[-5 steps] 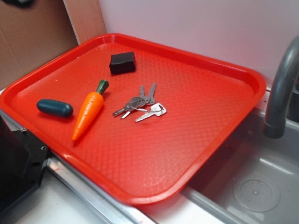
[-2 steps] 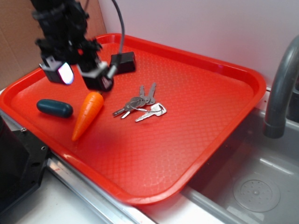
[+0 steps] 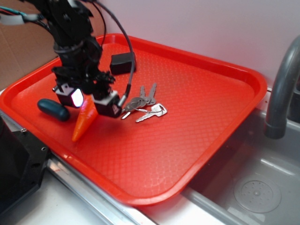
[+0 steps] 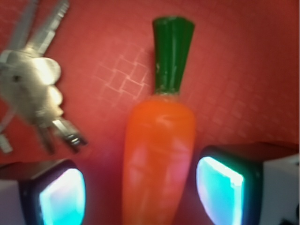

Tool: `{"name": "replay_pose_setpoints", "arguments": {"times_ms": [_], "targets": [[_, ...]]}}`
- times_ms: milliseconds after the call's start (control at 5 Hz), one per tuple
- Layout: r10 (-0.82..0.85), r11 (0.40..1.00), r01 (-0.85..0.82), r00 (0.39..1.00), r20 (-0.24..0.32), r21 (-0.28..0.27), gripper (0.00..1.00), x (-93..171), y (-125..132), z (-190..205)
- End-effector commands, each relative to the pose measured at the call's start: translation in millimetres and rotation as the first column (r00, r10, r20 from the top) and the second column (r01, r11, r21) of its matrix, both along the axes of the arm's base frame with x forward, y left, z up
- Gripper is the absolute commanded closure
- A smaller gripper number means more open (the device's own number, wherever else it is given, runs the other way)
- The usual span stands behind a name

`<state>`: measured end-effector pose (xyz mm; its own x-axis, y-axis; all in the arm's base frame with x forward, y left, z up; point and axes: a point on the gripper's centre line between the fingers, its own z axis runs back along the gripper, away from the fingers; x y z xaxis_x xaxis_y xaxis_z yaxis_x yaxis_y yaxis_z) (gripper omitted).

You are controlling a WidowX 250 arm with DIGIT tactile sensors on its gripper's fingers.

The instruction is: Grab the carrot.

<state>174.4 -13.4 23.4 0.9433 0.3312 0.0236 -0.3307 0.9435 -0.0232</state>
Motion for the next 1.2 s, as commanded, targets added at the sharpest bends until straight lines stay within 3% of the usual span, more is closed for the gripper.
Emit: {"name": "replay_pose_setpoints", "arguments": {"times_ms": [0, 200, 400, 800, 1000], "targets": [[-0.003, 1.0, 0.003, 1.0, -0.004, -0.009, 0.43, 5, 0, -10], [0.006, 0.999, -0.006, 1.0, 0.007, -0.032, 1.0, 2, 7, 3], [-0.028, 1.0, 0.029, 0.999, 0.046, -0.012, 1.0, 4, 17, 50], [-0.123, 0.992, 0.124, 0.992, -0.018, 0.029, 1.0, 17, 27, 150], [-0.157, 0.984, 0.157, 0.988, -0.01, 0.082, 1.0, 23, 27, 182]]}}
